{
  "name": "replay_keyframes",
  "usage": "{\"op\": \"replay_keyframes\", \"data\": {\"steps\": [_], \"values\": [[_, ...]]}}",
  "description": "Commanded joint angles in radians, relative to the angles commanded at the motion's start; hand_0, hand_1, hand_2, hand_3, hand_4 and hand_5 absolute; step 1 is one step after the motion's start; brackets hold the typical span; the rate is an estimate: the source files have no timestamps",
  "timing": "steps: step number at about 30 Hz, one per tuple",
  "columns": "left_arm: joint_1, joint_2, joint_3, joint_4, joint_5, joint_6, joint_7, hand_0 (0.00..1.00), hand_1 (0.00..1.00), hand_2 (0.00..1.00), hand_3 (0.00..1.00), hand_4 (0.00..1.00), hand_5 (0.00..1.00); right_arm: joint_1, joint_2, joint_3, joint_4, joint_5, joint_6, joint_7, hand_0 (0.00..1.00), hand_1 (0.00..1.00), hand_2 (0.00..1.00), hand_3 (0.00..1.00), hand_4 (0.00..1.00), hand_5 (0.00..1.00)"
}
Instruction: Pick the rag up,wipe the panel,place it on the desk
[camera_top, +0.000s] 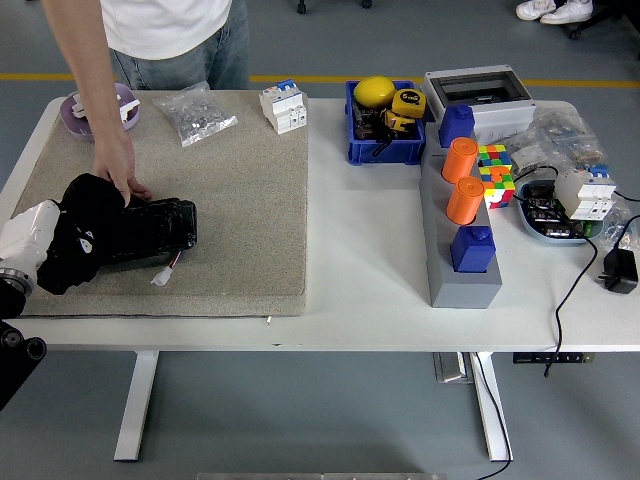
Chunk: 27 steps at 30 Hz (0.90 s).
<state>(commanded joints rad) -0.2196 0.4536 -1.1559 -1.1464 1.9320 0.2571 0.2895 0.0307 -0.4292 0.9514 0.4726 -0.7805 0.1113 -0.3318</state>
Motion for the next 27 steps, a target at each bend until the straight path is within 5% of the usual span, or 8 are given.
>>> {"op": "replay_keyframes", "data": {"steps": [15,27], "values": [[0.030,0.028,-0.069,0.029,0.019,0.004,0.002,0.183,0.110,0.528,0.441,0.083,0.002,0.001,0.000,0.005,0.001,-0.001,-0.001,0.001,0.734,0.551,0.715,0.751,0.998,0.603],[0.051,0.034,-0.094,-0.004,0.035,0.020,0.012,0.184,0.110,0.528,0.440,0.078,0.002,0.000,0.000,0.006,0.001,-0.001,0.000,0.001,0.733,0.551,0.715,0.751,0.998,0.602]]}}
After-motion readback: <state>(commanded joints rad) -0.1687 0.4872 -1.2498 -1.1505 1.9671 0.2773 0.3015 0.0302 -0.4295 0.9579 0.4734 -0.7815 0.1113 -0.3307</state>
